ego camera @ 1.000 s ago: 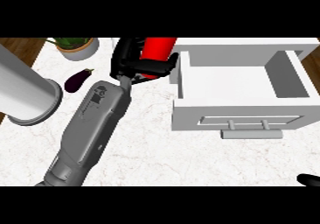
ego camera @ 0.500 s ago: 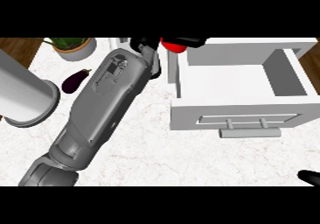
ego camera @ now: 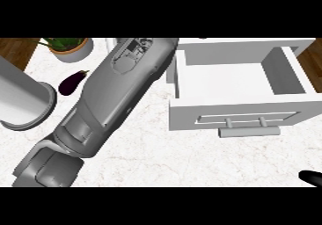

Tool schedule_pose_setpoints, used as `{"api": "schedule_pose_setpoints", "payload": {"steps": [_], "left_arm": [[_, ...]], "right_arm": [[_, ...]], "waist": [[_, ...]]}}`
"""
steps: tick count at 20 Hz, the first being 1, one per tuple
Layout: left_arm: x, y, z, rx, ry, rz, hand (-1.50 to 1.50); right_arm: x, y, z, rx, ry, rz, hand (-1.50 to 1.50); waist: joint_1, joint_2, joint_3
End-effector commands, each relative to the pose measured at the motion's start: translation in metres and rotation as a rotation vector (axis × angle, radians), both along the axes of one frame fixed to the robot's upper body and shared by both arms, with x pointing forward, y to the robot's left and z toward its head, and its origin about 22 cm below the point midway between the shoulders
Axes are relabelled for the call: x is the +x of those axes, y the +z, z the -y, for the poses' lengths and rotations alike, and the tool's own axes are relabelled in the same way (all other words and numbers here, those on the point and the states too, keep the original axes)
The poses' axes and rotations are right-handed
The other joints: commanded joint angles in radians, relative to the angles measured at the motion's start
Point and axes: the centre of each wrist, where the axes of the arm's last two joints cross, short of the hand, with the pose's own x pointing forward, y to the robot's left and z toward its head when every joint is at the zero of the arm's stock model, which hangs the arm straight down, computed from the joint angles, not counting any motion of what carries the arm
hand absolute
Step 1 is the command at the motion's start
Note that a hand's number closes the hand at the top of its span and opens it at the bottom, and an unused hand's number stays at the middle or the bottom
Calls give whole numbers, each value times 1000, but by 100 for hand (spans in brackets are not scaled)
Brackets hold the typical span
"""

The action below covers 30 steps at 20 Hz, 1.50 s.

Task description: Pick up the can, place it into the drawer and close the drawer

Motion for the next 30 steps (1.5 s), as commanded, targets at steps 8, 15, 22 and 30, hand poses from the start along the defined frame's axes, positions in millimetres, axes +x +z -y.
{"api": "schedule_pose_setpoints", "payload": {"steps": [8, 15, 22, 30], "left_arm": [[8, 15, 21, 70, 64, 4, 150], [10, 6, 21, 77, 178, 15, -150], [8, 16, 27, 71, 221, 59, -150], [13, 2, 18, -2, 227, 32, -150]], "right_arm": [[14, -1, 4, -10, 38, 15, -150], [14, 9, -3, -23, 58, 5, -150], [17, 7, -7, -100, 40, 34, -150], [29, 31, -22, -343, 71, 111, -150]], "waist": [[-43, 14, 2], [-58, 16, 2], [-50, 16, 2], [-59, 28, 1]]}}
